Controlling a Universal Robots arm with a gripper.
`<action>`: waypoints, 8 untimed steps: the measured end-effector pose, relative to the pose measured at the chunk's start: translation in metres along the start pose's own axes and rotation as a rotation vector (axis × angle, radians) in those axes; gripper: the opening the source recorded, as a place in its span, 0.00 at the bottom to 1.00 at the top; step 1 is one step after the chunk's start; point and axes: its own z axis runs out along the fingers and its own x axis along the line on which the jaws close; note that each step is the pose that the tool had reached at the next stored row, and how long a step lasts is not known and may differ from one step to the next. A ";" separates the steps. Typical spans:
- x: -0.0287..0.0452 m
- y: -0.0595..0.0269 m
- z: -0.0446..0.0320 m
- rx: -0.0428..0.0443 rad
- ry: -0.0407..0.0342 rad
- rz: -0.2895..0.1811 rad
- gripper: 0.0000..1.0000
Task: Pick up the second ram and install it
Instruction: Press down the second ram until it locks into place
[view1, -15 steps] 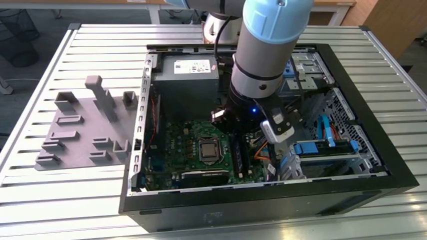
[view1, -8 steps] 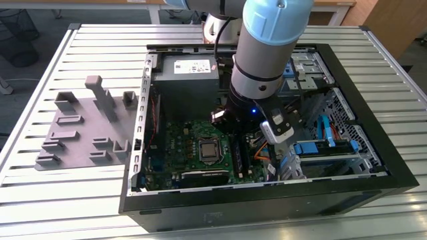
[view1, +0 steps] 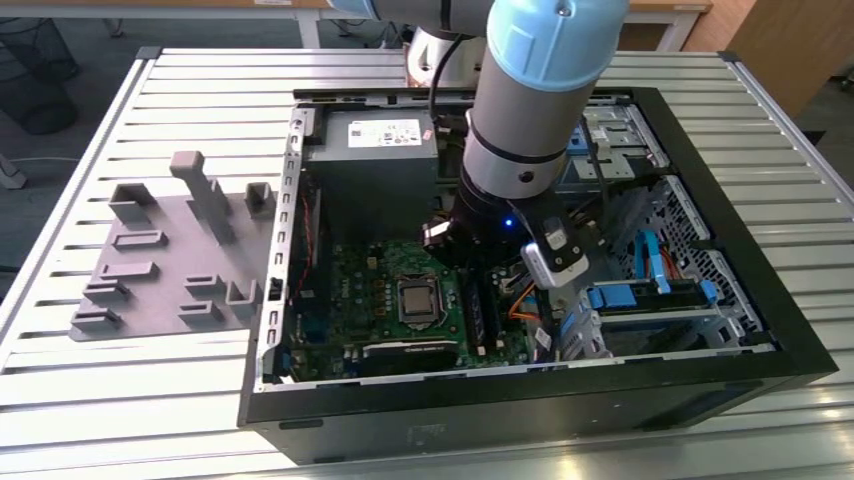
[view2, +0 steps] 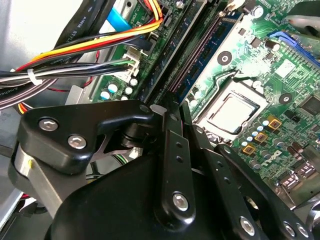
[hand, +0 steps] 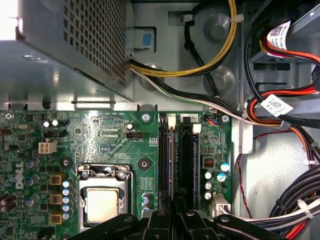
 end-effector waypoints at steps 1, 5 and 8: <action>-0.0001 -0.0001 0.0000 0.0000 -0.0001 0.000 0.14; -0.0003 -0.0005 0.0000 0.0000 0.0000 0.000 0.14; -0.0004 -0.0006 0.0000 0.0000 0.0000 0.000 0.14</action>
